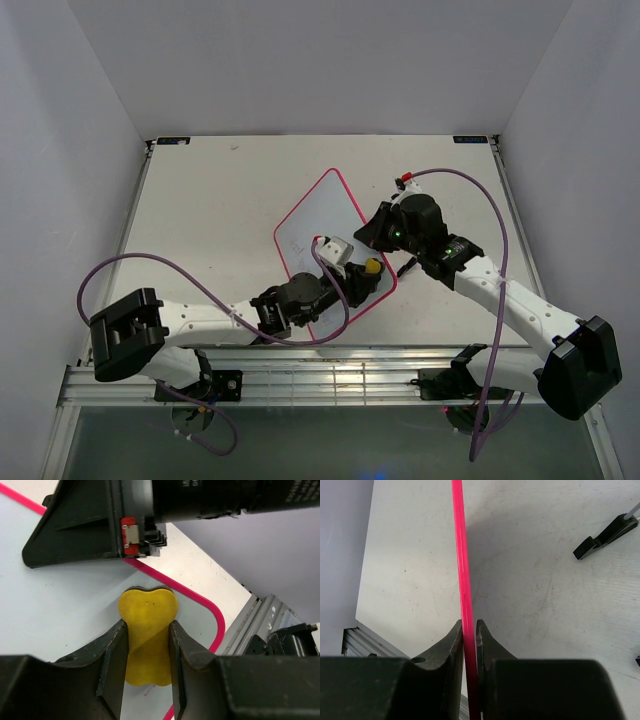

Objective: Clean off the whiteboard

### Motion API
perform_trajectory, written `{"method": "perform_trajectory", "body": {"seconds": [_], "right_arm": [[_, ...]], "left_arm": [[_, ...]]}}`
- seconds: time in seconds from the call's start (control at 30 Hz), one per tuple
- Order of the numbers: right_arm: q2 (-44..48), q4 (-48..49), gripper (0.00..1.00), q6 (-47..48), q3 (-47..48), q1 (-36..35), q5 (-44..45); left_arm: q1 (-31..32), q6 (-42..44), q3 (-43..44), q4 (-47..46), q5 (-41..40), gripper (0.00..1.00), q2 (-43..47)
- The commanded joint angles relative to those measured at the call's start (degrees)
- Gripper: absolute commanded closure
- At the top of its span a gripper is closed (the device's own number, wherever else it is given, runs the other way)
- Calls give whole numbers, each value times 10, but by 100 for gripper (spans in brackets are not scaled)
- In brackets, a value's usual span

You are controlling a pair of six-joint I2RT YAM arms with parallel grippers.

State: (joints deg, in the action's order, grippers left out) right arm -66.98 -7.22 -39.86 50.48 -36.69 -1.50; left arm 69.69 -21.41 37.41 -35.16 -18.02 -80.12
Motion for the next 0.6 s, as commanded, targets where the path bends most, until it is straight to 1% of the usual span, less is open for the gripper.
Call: {"method": "perform_trajectory", "body": {"seconds": [0.0,0.17,0.37,0.57], "right_arm": [[28,105,92,-51,67,-40,-51],[23,107,92,-51,66,-41,-50],[24,101,92,-48,67,-40,-26],[13,96,92,-39,71,-40,-9]], "left_arm": [[-21,-35,-45,156,2,100,-87],[-20,-65,-59,157,-2,100,-89],[-17,-74,-73,156,19,100,-71],[26,-75,-76,156,20,100,-41]]}}
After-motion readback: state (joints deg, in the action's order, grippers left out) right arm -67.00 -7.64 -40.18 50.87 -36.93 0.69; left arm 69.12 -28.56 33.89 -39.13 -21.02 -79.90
